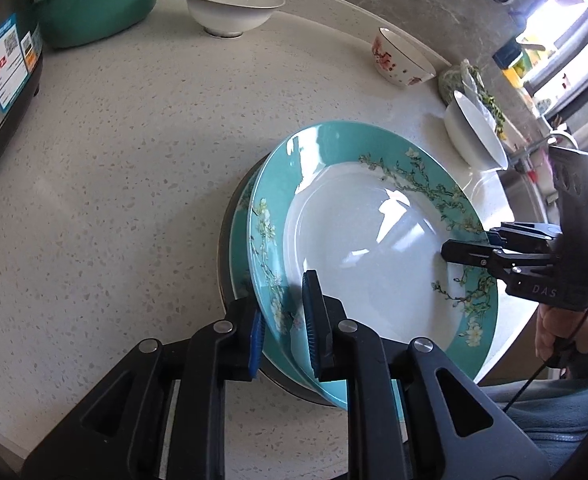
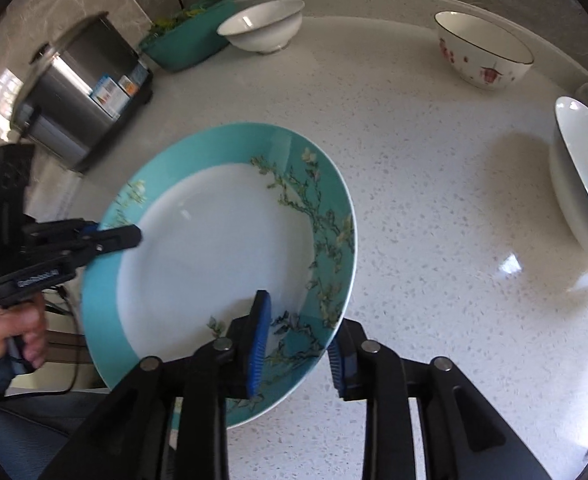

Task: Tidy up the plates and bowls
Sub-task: 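Lower the teal floral plate onto the stack and open both grippers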

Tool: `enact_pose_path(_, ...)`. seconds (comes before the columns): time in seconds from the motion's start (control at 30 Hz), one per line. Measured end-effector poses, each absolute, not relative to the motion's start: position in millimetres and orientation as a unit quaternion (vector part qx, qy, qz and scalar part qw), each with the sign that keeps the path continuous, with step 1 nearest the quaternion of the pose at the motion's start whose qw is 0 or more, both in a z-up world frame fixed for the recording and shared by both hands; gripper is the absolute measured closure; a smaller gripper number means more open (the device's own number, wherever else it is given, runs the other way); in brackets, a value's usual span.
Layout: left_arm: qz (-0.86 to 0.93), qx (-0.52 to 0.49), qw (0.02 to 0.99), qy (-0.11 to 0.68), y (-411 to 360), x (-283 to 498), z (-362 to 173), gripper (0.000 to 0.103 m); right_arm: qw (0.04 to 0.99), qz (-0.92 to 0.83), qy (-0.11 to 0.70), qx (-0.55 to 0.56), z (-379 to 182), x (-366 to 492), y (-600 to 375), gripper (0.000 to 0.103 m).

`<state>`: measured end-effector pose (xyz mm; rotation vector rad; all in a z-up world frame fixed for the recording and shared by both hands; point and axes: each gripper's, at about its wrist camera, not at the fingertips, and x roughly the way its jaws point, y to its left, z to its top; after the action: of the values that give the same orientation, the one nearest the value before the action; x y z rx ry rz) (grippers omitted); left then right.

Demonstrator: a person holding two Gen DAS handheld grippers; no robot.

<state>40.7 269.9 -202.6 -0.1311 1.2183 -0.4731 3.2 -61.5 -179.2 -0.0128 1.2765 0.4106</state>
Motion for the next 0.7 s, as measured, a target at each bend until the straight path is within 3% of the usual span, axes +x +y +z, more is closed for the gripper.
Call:
enact_pose_path(0.3, -0.221, -0.056, 0.798, 0.558, 267.5, 43.3, -203.2, 0.088, 0.799, 0.14, 0.582, -0.061, -181.6, -4.2, -51.2, 0.066)
enact_pose_path(0.47, -0.223, -0.06, 0.797, 0.557, 270.1, 42.4, -203.8, 0.086, 0.8, 0.137, 0.58, -0.061, -180.3, -6.9, -48.8, 0.058)
enact_pose_path(0.7, -0.226, -0.092, 0.792, 0.56, 281.1, 42.9, -204.2, 0.085, 0.806, 0.132, 0.575, -0.044, -181.3, -9.1, -48.7, 0.057)
